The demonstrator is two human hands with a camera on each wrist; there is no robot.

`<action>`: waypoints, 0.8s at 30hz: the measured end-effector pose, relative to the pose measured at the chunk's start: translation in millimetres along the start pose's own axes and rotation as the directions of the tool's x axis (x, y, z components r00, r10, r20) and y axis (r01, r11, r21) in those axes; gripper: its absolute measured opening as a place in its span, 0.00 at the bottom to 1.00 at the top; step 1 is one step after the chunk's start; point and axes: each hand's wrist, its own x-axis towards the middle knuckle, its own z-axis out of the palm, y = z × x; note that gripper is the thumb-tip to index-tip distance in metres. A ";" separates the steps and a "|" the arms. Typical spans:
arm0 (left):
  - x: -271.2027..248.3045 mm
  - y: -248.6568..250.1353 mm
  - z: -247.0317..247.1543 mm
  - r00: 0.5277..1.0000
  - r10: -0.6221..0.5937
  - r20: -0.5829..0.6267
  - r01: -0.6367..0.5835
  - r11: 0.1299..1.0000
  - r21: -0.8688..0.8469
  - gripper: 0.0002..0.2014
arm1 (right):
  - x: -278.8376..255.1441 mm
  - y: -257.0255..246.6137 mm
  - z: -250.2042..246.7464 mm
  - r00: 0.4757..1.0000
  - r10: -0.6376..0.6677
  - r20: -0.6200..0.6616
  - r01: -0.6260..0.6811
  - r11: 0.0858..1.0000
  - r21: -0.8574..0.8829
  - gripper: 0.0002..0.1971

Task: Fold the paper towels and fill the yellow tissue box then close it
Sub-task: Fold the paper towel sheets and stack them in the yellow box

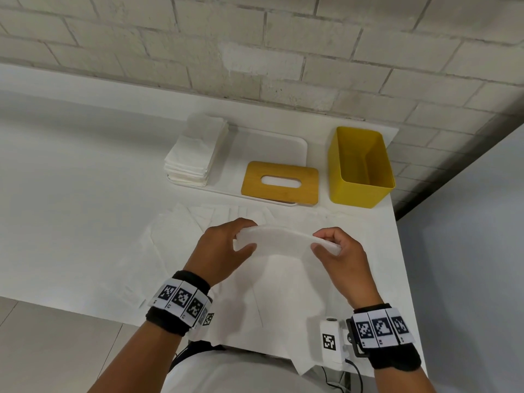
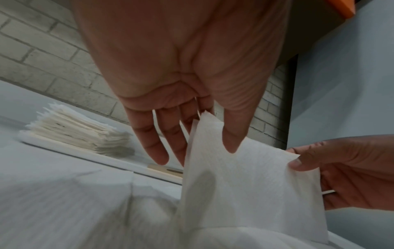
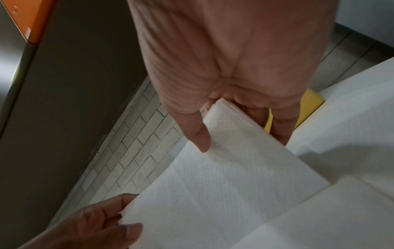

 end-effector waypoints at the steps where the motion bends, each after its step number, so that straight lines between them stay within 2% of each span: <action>1: 1.5 1.9 -0.6 1.000 0.009 0.013 -0.009 1.000 0.019 0.19 | 0.1 1.6 -0.2 1.000 0.003 0.010 -0.003 1.000 -0.013 0.08; 5: 18.4 21.3 -4.9 0.988 0.140 0.058 -0.147 0.981 0.129 0.20 | 1.1 6.4 0.8 1.000 0.026 0.018 -0.025 0.999 -0.048 0.08; 7: 31.8 36.7 -6.0 0.972 0.171 0.163 -0.212 0.937 0.277 0.22 | 2.3 7.6 2.1 0.999 0.032 0.013 -0.031 0.998 -0.057 0.08; 10: 50.2 59.4 0.8 0.930 0.123 0.346 -0.287 0.832 0.475 0.23 | 2.7 8.1 4.3 0.999 0.037 0.012 -0.036 0.997 -0.063 0.08; 13: 60.9 71.4 12.9 0.915 0.093 0.391 -0.290 0.827 0.482 0.21 | 3.0 8.2 6.1 0.999 0.034 0.007 -0.034 0.998 -0.054 0.07; 16: 59.7 73.9 22.3 0.908 0.067 0.414 -0.285 0.822 0.493 0.15 | 3.5 9.6 6.1 0.998 0.055 -0.009 -0.055 0.998 -0.021 0.08; 18: 57.9 69.1 21.7 0.920 0.073 0.386 -0.250 0.866 0.433 0.14 | 2.2 11.3 3.9 0.997 0.067 -0.039 -0.066 0.997 0.030 0.08; 20: 57.3 62.4 14.5 0.943 0.106 0.316 -0.205 0.932 0.298 0.13 | 0.6 9.0 1.5 0.996 0.083 -0.041 -0.078 0.991 0.111 0.09; 22: 57.7 56.5 6.6 0.962 0.137 0.237 -0.165 0.981 0.105 0.10 | 1.5 3.0 0.6 0.996 0.086 -0.034 -0.078 0.978 0.195 0.11; 24: 57.1 54.2 1.3 0.975 0.129 0.183 -0.105 0.985 -0.135 0.07 | 5.4 -5.8 0.7 0.996 0.070 -0.060 -0.048 0.953 0.300 0.13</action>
